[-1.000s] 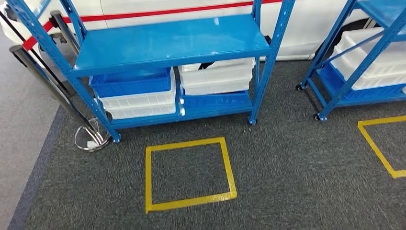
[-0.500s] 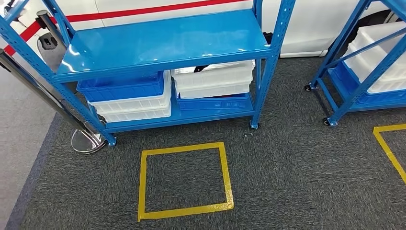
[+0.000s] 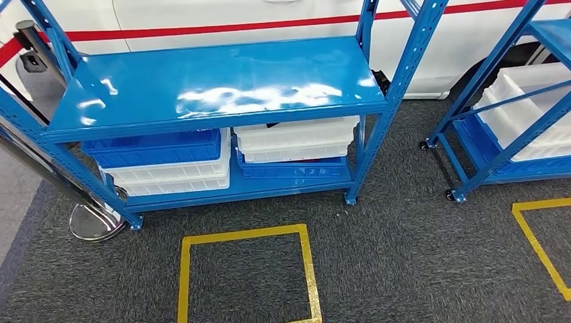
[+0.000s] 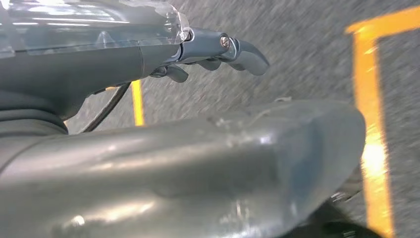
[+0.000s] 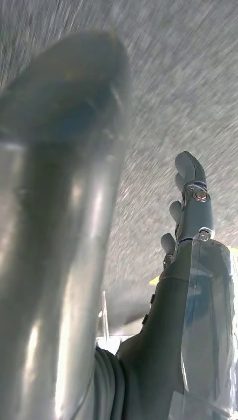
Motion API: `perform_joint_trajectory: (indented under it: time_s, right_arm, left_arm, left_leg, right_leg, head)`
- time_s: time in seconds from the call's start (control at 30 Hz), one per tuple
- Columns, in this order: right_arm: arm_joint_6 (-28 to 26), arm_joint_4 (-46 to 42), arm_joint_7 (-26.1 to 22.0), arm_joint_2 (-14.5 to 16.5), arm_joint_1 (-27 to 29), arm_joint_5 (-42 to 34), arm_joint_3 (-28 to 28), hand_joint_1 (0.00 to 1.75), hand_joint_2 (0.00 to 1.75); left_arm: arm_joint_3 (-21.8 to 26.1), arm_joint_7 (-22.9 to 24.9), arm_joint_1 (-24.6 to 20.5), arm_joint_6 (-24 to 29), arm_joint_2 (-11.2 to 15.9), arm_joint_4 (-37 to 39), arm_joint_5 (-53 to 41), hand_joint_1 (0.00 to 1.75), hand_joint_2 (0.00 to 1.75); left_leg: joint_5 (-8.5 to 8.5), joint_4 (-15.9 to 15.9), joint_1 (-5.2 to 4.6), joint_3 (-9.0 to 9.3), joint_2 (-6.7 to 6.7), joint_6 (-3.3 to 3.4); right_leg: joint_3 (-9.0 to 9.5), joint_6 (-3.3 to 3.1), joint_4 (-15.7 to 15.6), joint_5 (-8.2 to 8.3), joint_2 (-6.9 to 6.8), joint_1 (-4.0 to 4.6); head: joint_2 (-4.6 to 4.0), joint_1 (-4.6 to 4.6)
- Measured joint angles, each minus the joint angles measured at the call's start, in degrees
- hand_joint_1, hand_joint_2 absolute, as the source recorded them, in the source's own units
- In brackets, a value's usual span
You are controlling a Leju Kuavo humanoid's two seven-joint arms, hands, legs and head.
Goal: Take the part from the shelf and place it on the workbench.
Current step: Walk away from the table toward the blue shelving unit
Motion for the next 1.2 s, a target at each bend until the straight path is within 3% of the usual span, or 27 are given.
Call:
perform_joint_trajectory:
  time_s: [0.07,0.1,0.17,0.23,0.27,0.33,0.37,0.4,0.43,0.5,0.53,0.57,0.6,0.63,0.67,0.73,0.77,0.8,0.87,0.93,0.97,1.0,1.07,1.1,1.13,1.17,1.2]
  right_arm:
    - [0.0,0.0,0.0,-0.1,0.0,0.0,0.0,0.00,0.00]
    - [0.0,0.0,0.0,-0.1,0.1,0.1,0.0,0.00,0.00]
    - [0.0,0.0,0.0,-0.2,0.4,0.0,0.0,0.00,0.00]
    - [0.0,0.1,0.0,-0.4,0.8,0.0,0.0,0.00,0.00]
    - [0.0,0.2,0.0,-0.5,1.0,0.0,0.0,0.00,0.00]
    - [0.0,0.3,0.0,-0.9,1.1,0.0,0.0,0.00,0.00]
    - [0.0,0.3,0.0,-0.9,0.9,0.0,0.0,0.00,0.00]
    - [0.1,0.3,0.0,-0.8,0.8,0.0,0.0,0.00,0.00]
    - [0.0,0.2,0.0,-0.7,0.7,0.1,0.0,0.00,0.00]
    - [0.0,0.2,-0.1,-0.6,0.7,0.2,0.0,0.00,0.00]
    - [0.0,0.1,-0.1,-0.7,0.8,0.3,0.0,0.00,0.00]
    - [0.0,0.2,-0.2,-0.6,1.0,0.3,0.0,0.00,0.00]
    - [0.0,0.2,-0.2,-0.5,1.1,0.4,0.0,0.00,0.00]
    - [0.1,0.2,-0.2,-0.5,1.2,0.4,0.0,0.00,0.00]
    - [0.1,0.2,-0.2,-0.5,1.2,0.4,0.0,0.00,0.00]
    - [0.1,0.2,-0.2,-0.6,1.0,0.4,0.0,0.00,0.00]
    - [0.1,0.2,-0.2,-0.7,0.9,0.4,0.0,0.00,0.00]
    - [0.1,0.2,-0.2,-0.7,0.8,0.4,0.0,0.00,0.00]
    - [0.1,0.2,-0.3,-0.6,0.6,0.5,0.0,0.00,0.00]
    - [0.1,0.1,-0.3,-0.4,0.3,0.5,0.0,0.00,0.00]
    - [0.1,0.1,-0.3,-0.4,0.3,0.5,0.0,0.00,0.00]
    - [0.1,0.1,-0.3,-0.4,0.2,0.5,0.0,0.00,0.00]
    - [0.3,0.1,-0.3,-0.4,0.3,0.5,0.0,0.00,0.00]
    - [0.4,0.1,-0.3,-0.4,0.3,0.5,0.0,0.00,0.00]
    - [0.5,0.1,-0.3,-0.4,0.3,0.5,0.0,0.00,0.00]
    - [0.5,0.1,-0.2,-0.4,0.4,0.5,0.0,0.00,0.00]
    - [0.6,0.1,-0.2,-0.4,0.5,0.5,0.0,0.00,0.00]
  left_arm:
    - [0.0,0.0,0.0,0.0,0.0,0.0,0.0,0.00,0.00]
    - [0.0,0.0,0.0,0.0,0.0,0.0,0.0,0.00,0.00]
    - [0.0,0.0,0.2,0.0,0.0,0.0,-0.1,0.00,0.00]
    - [0.0,0.0,0.5,0.0,-0.2,0.0,-0.1,0.00,0.00]
    - [0.0,0.0,0.5,0.0,-0.2,0.1,-0.1,0.00,0.00]
    - [0.0,0.1,0.6,-0.1,-0.6,0.2,-0.1,0.00,0.00]
    - [0.0,0.1,0.5,-0.1,-0.7,0.1,-0.1,0.00,0.00]
    - [0.0,0.1,0.5,-0.2,-0.7,0.1,-0.2,0.00,0.00]
    - [-0.1,0.0,0.4,-0.2,-0.8,0.0,-0.2,0.00,0.00]
    - [-0.2,0.0,0.2,-0.1,-0.6,-0.1,-0.2,0.00,0.00]
    - [-0.2,-0.1,0.2,-0.1,-0.6,-0.1,-0.2,0.00,0.00]
    - [-0.2,0.0,0.1,-0.2,-0.5,-0.1,-0.1,0.00,0.00]
    - [-0.2,0.0,0.2,-0.2,-0.4,-0.1,-0.1,0.00,0.00]
    - [-0.2,0.0,0.2,-0.2,-0.4,-0.1,-0.1,0.00,0.00]
    - [-0.2,0.0,0.3,-0.2,-0.3,-0.1,-0.1,0.00,0.00]
    - [-0.2,0.0,0.2,-0.2,-0.3,-0.1,-0.1,0.00,0.00]
    - [-0.2,0.0,0.2,-0.3,-0.4,0.0,-0.1,0.00,0.00]
    - [-0.2,0.1,0.2,-0.3,-0.4,0.0,-0.1,0.00,0.00]
    - [-0.2,0.1,0.2,-0.2,-0.3,0.0,0.0,0.00,0.00]
    - [-0.2,0.1,0.2,-0.2,-0.2,0.0,-0.1,0.00,0.00]
    - [-0.2,0.1,0.2,-0.2,-0.2,0.0,-0.1,0.00,0.00]
    - [-0.2,0.1,0.2,-0.2,-0.3,0.0,-0.1,0.00,0.00]
    - [-0.2,0.2,0.2,-0.2,-0.3,0.0,-0.1,0.00,0.00]
    - [-0.2,0.2,0.2,-0.2,-0.3,0.0,-0.1,0.00,0.00]
    - [-0.2,0.2,0.2,-0.2,-0.3,0.0,-0.1,0.00,0.00]
    - [-0.2,0.2,0.3,-0.2,-0.3,0.0,-0.1,0.00,0.00]
    - [-0.2,0.2,0.3,-0.2,-0.3,0.0,-0.1,0.00,0.00]
  left_leg:
    - [-1.07,0.0,-0.01,0.85,0.18,0.37]
    - [-1.58,0.0,-0.07,1.40,0.17,0.47]
    - [-2.55,-0.1,-0.30,2.88,-0.08,0.79]
    - [-3.12,-0.6,-0.19,4.48,-0.30,1.10]
    - [-3.10,-1.0,0.14,5.01,-0.40,1.18]
    - [-2.69,-1.8,1.02,5.41,-0.53,0.71]
    - [-2.30,-2.5,0.99,5.57,-0.68,0.57]
    - [-2.10,-3.2,0.78,5.65,-0.80,0.73]
    - [-2.24,-3.4,0.57,5.48,-0.59,0.53]
    - [-4.10,-0.4,1.05,3.97,0.32,-0.85]
    - [-5.51,2.8,1.84,2.71,0.95,-2.37]
    - [-6.64,5.9,2.82,1.60,1.32,-3.71]
    - [-7.07,7.9,3.82,0.99,1.61,-4.96]
    - [-6.50,7.8,4.82,1.31,1.89,-6.16]
    - [-5.11,5.5,5.82,2.68,2.17,-7.38]
    - [-3.93,0.4,6.50,5.88,2.30,-9.84]
    - [-4.25,-1.0,6.42,6.78,2.17,-10.22]
    - [-5.26,-0.9,6.08,6.93,2.01,-9.90]
    - [-6.13,-0.3,5.80,6.70,1.94,-7.92]
    - [-6.61,-0.1,5.57,6.89,2.01,-6.37]
    - [-6.76,-0.2,5.42,7.10,2.05,-5.78]
    - [-6.88,-0.3,5.27,7.30,2.11,-5.28]
    - [-7.20,-0.4,4.71,7.54,2.23,-4.55]
    - [-7.38,-0.4,4.33,7.72,2.22,-4.22]
    - [-7.59,-0.4,3.91,8.05,2.17,-3.88]
    - [-7.83,-0.4,3.47,8.50,2.07,-3.61]
    - [-8.09,-0.4,3.06,9.05,1.95,-3.40]
  right_leg:
    - [-6.54,0.25,8.6,-1.87,-0.25,0.03]
    - [-9.26,0.20,11.0,-1.19,-0.30,0.08]
    - [-11.86,-0.11,9.9,3.59,-0.17,0.21]
    - [-11.86,-0.06,7.0,8.42,0.27,0.64]
    - [-11.63,0.22,6.1,9.86,0.48,0.92]
    - [-11.40,0.87,4.8,11.42,0.49,1.70]
    - [-10.93,1.45,3.3,11.80,0.42,1.58]
    - [-9.52,2.09,0.3,12.39,0.47,0.88]
    - [-7.91,1.78,-3.1,12.94,0.54,-0.16]
    - [-4.76,0.49,-9.5,14.00,0.52,-2.05]
    - [-4.14,-0.42,-10.4,13.95,0.19,-2.45]
    - [-3.64,-0.44,-10.7,13.76,-0.19,-2.76]
    - [-3.13,-0.07,-10.6,13.39,-0.60,-3.22]
    - [-2.65,0.53,-10.3,12.90,-0.84,-3.83]
    - [-2.20,1.26,-9.9,12.27,-0.95,-4.54]
    - [-1.63,2.88,-9.0,11.00,-0.98,-5.79]
    - [-1.55,3.66,-8.6,10.46,-0.95,-6.06]
    - [-1.50,4.28,-8.6,10.16,-0.88,-6.05]
    - [-1.25,5.08,-8.9,10.00,-0.76,-5.88]
    - [-0.94,5.34,-8.9,9.48,-0.76,-6.10]
    - [-1.74,5.12,-7.1,8.52,-0.77,-6.03]
    - [-3.55,4.72,-3.8,7.00,-0.79,-5.73]
    - [-9.71,3.57,6.1,3.69,-0.78,-4.48]
    - [-12.61,3.00,10.0,3.05,-0.77,-3.82]
    - [-14.62,2.30,12.0,3.70,-0.77,-3.18]
    - [-15.50,1.46,11.6,5.65,-0.75,-2.57]
    - [-15.43,0.48,9.2,8.53,-0.71,-1.92]
  head:
    - [-0.01,0.02]
    - [-0.01,0.02]
    - [-0.01,0.02]
    - [-0.01,-0.15]
    - [-0.01,-0.28]
    - [0.00,-0.33]
    - [0.00,-0.25]
    - [0.00,0.12]
    - [0.00,-0.07]
    - [-0.04,-0.75]
    - [-0.04,-1.34]
    - [-0.05,-1.49]
    - [-0.04,-1.48]
    - [-0.02,-1.56]
    - [-0.02,-1.68]
    - [-0.02,-1.93]
    - [-0.02,-2.25]
    - [-0.02,-2.37]
    - [-0.02,-2.40]
    - [-0.02,-2.01]
    - [-0.02,-1.91]
    - [-0.02,-1.78]
    - [-0.02,-1.68]
    - [-0.02,-1.64]
    - [-0.02,-1.64]
    - [-0.02,-1.64]
    - [-0.02,-1.65]
